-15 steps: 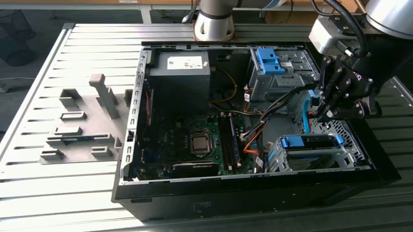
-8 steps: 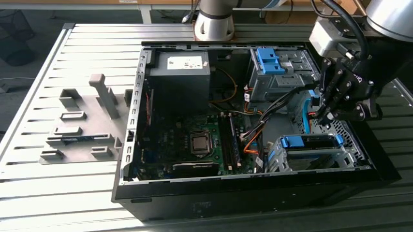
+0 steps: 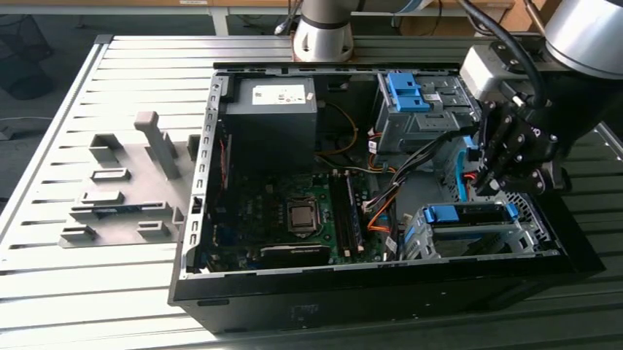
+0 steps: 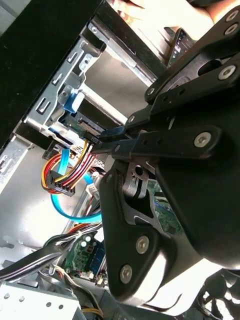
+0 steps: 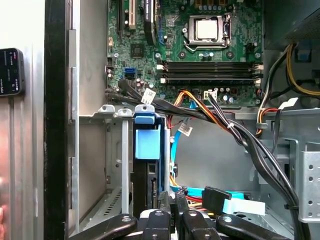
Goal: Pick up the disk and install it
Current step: 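Insert the first disk wire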
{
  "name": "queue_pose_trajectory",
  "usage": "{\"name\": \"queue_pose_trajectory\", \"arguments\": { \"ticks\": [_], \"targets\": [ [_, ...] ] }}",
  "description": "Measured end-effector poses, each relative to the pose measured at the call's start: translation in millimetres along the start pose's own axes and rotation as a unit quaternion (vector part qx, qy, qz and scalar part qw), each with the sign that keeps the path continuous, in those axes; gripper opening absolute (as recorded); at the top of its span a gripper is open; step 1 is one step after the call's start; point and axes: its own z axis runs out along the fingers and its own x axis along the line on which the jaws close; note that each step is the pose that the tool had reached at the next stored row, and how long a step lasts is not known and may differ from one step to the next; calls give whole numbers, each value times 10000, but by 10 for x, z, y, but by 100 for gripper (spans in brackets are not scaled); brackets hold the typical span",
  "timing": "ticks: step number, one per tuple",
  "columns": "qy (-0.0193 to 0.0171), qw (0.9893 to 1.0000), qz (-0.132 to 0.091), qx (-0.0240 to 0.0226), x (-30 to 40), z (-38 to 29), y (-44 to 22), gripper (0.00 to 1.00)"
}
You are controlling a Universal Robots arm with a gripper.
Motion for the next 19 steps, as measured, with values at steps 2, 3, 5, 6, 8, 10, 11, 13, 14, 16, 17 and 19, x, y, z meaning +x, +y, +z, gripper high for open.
{"name": "queue_pose_trajectory", "arguments": {
  "ticks": [2,3,5,6,8,10,11,13,14,16,17,19],
  "targets": [
    [1,10000,0,19,30,15,2,16],
    [0,10000,0,25,48,24,2,16],
    [-1,10000,3,30,71,34,3,16],
    [-1,10000,5,30,75,38,3,16],
    [0,10000,10,31,75,38,3,16],
    [3,10000,19,30,76,41,3,16],
    [7,10000,29,30,78,44,3,16],
    [16,10000,50,30,82,47,3,16],
    [16,10000,60,29,85,50,3,16],
    [16,10000,73,29,100,59,3,16],
    [16,10000,73,29,107,63,2,16],
    [16,10000,74,29,110,69,1,16]
  ]
}}
